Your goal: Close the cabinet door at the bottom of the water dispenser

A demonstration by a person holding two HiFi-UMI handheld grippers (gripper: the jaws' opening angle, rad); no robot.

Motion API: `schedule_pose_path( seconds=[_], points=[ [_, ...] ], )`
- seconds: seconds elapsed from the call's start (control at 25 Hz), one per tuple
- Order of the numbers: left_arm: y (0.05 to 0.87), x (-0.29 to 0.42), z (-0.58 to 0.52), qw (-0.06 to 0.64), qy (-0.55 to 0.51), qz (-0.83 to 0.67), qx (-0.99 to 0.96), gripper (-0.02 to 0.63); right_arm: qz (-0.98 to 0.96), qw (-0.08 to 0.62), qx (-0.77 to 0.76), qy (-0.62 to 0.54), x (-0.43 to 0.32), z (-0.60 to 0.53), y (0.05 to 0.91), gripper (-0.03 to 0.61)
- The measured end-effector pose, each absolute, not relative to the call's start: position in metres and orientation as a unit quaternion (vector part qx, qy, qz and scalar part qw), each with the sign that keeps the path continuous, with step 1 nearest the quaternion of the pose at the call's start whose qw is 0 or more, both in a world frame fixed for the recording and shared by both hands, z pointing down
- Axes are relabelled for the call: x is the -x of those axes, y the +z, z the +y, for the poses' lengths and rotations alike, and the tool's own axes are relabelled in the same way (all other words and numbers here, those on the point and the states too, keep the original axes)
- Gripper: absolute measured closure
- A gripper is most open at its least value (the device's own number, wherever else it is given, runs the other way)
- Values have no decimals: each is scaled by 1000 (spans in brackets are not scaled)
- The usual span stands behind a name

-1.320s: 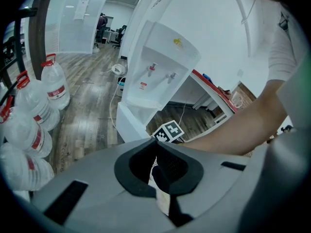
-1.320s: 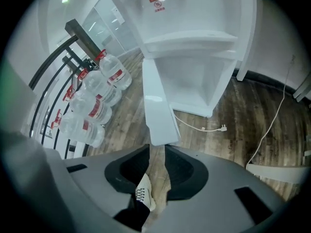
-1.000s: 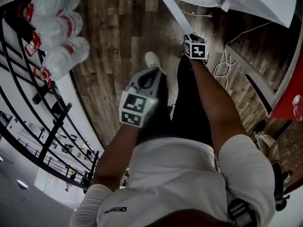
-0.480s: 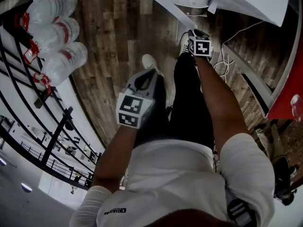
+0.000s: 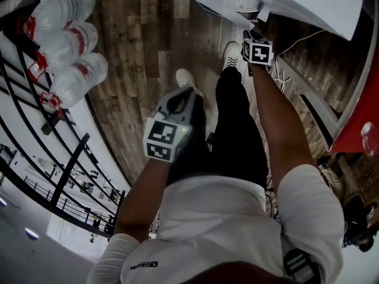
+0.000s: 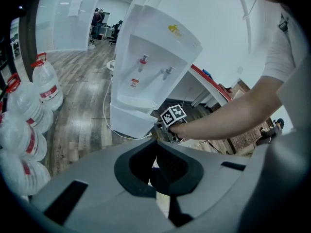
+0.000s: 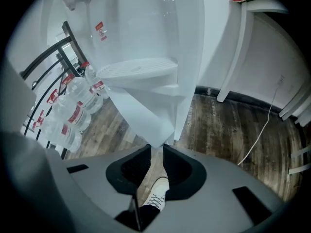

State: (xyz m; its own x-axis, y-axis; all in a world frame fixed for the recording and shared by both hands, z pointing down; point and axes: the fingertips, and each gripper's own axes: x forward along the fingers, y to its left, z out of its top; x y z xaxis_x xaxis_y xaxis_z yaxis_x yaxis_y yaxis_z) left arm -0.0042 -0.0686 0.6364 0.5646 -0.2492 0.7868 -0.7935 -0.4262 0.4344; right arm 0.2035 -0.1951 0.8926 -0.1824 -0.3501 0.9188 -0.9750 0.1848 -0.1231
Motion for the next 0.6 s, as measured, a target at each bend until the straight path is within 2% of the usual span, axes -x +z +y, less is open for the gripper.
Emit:
schedule_pose_path(
  seconds=[0.6],
  points=[
    [640, 3, -73, 421, 327, -339, -775, 617, -664, 402, -520, 357, -237, -244, 892, 497]
  ],
)
